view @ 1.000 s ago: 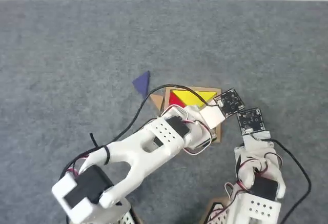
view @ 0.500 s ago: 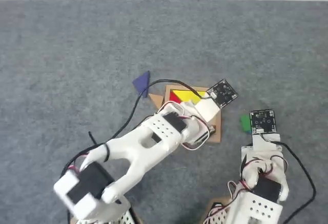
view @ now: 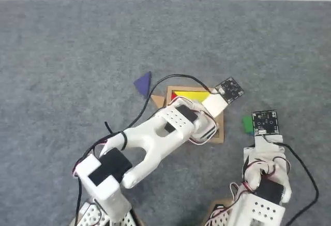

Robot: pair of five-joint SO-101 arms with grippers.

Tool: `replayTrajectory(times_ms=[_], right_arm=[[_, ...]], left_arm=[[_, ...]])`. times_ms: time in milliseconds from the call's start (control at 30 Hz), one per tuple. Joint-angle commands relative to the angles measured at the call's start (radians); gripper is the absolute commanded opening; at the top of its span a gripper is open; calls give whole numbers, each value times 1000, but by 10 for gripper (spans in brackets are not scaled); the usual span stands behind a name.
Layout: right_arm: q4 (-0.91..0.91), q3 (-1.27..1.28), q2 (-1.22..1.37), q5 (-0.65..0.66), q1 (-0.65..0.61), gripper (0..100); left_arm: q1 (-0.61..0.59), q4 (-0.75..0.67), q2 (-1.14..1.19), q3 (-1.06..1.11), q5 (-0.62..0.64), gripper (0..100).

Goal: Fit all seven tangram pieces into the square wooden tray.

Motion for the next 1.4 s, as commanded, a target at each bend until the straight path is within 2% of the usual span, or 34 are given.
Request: replayTrajectory(times_ms=[0, 400, 667, 1033, 1233, 1367], right_arm=[[-25, -5, -27, -11, 13, 6], [-27, -5, -27, -11, 12, 6], [-24, -3, -27, -9, -21, 6], [-22, -2, -27, -9, -24, 6], [-22, -2, -27, -9, -24, 6], [-24, -2, -27, -9, -24, 6]], left_arm=[[-18, 32, -6, -51, -6, 177], [-55, 95, -25, -39, -38, 118], [-75, 17, -233, 163, -81, 118], [-78, 20, -322, 196, -75, 124], [-80, 17, -551, 302, -72, 124], [-210, 15, -749, 358, 12, 124]])
